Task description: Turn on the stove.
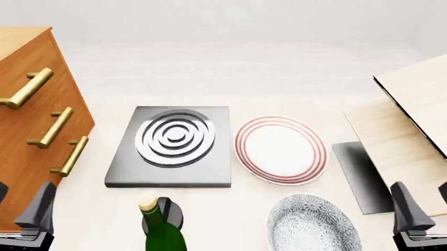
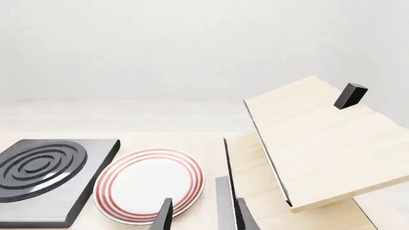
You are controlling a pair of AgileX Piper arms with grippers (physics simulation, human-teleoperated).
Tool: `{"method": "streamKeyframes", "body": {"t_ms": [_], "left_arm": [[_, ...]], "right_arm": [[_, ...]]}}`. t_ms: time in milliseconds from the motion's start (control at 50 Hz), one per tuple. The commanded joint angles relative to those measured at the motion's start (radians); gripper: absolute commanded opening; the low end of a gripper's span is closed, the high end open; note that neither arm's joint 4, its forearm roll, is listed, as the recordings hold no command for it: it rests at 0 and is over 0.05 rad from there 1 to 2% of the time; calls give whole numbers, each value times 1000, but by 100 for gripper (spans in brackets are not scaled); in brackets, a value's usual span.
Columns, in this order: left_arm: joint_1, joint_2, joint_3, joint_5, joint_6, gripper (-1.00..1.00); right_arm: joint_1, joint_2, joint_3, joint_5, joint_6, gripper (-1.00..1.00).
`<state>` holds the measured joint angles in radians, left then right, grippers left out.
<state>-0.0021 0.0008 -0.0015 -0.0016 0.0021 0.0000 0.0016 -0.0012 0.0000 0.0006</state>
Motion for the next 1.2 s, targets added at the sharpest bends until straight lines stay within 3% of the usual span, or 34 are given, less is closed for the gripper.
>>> {"method": "streamKeyframes", "body": {"t_ms": [20,160,280,320,340,460,500,600,660,860,1040,1140,1200], "left_arm": [[-13,0,-6,-7,16,100],[-1,0,-11,-1,9,100],[-1,30,-36,21,67,100],[-5,83,-46,3,59,100],[-1,128,-67,0,22,100],[-47,257,-139,-7,52,100],[-55,323,-167,-15,8,100],[-102,429,-271,15,45,100],[-97,485,-317,30,28,100],[-174,627,-499,140,10,100],[-184,676,-641,276,11,100],[-227,730,-728,377,-83,100],[-236,738,-785,425,-50,100]], "right_arm": [[-1,9,-2,-6,6,100],[0,2,-4,3,1,100],[0,4,-3,2,5,100],[0,4,-3,-1,1,100],[0,5,-3,0,4,100],[0,5,-3,1,4,100],[0,6,-2,-2,1,100],[0,5,-3,0,4,100],[0,5,-4,1,2,100],[0,9,-3,-3,4,100],[0,10,-3,-4,4,100],[0,12,-2,-8,3,100],[0,17,-2,-13,3,100]]}}
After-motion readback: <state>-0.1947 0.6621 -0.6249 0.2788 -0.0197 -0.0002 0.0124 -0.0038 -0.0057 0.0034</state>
